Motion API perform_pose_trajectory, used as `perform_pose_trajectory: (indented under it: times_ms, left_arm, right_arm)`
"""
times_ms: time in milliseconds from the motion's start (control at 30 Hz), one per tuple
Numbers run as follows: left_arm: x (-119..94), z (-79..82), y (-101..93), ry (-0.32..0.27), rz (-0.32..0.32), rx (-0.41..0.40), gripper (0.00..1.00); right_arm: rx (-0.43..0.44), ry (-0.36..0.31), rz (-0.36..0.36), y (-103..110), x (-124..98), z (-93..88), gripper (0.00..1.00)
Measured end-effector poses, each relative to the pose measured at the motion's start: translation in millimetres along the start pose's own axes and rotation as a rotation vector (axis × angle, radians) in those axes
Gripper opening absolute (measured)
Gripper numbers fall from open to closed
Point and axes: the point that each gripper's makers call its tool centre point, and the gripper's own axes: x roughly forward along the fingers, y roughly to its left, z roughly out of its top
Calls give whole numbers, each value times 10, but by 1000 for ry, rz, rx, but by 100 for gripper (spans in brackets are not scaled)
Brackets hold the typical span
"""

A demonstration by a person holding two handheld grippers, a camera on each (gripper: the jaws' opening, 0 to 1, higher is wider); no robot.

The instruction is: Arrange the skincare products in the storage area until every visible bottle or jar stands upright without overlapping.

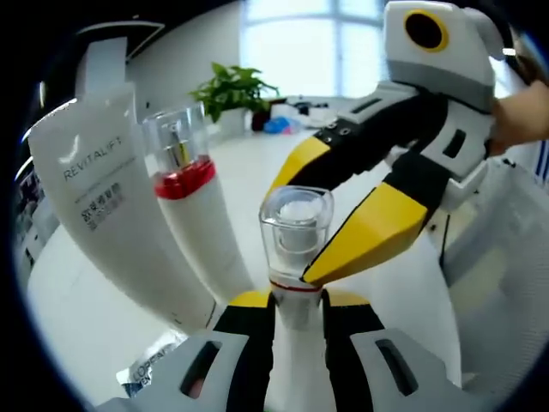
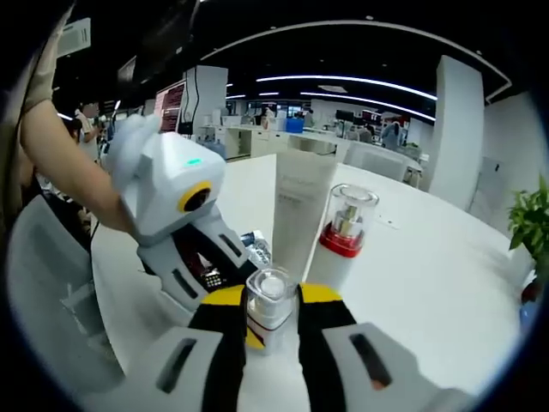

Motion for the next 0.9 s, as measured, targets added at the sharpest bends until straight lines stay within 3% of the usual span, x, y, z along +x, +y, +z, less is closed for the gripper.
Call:
perform_pose_trajectory:
  times_ms: [367,900]
  left_arm:
    - [114,59,118,13,9,16,18]
    - [158,18,190,33,14,12,18]
  right_arm:
    - [8,-17,-30,-163,41,-6,22]
    - [3,-20,-34,-223,91,6,22]
